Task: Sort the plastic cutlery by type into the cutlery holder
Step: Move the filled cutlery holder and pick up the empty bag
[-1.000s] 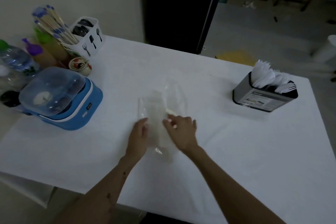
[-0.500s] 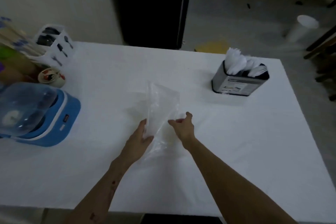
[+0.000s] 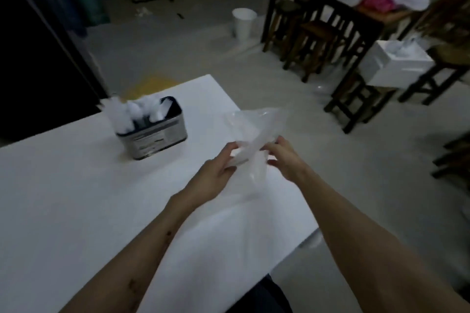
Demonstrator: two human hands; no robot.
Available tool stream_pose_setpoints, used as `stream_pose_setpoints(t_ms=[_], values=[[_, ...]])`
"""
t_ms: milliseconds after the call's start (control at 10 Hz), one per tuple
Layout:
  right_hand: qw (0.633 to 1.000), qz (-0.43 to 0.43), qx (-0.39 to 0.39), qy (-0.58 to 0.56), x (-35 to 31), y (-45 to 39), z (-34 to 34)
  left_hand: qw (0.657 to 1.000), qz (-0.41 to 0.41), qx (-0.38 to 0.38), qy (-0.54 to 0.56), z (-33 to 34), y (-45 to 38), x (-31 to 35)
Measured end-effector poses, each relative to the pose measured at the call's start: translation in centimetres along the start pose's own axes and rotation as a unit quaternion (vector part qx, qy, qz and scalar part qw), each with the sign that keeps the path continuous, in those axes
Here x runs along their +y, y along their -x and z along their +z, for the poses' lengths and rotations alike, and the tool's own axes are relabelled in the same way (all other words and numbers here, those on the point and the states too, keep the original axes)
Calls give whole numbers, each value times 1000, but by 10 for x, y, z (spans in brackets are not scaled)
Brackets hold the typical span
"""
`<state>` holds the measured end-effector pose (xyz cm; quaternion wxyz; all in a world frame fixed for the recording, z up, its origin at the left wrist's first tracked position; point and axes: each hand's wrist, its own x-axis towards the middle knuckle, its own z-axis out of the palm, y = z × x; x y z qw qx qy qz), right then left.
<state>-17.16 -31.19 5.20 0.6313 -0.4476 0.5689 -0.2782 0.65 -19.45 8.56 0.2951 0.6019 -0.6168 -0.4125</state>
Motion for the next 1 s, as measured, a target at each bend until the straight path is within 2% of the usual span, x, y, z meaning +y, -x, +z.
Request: stream_pose_setpoints(t_ms=[100,200,300,400,500,600,800,900,1000], values=[[996,-31,82,11,-19,-45,-82,992,19,69,-107,48,-93,29],[987,-49,151,5,-27,-94,-151,993,-1,70,-95,99,-189,45],[975,-36,218,-12,-5,-149,-206,993,-54,31,-97,149,-277,49],[967,4,251,-37,45,-202,-237,972,-196,10,-132,196,-338,29],[960,59,271,-48,116,-247,-243,935,-296,-34,-192,242,-368,-27],[954,118,270,-49,202,-283,-241,917,-363,-49,-157,286,-392,-101],[944,142,294,50,352,-337,-230,870,-493,-7,-18,382,-417,-243],[942,128,302,66,403,-354,-224,845,-527,47,79,431,-414,-311],[940,127,292,125,451,-370,-216,826,-538,70,152,466,-405,-370]])
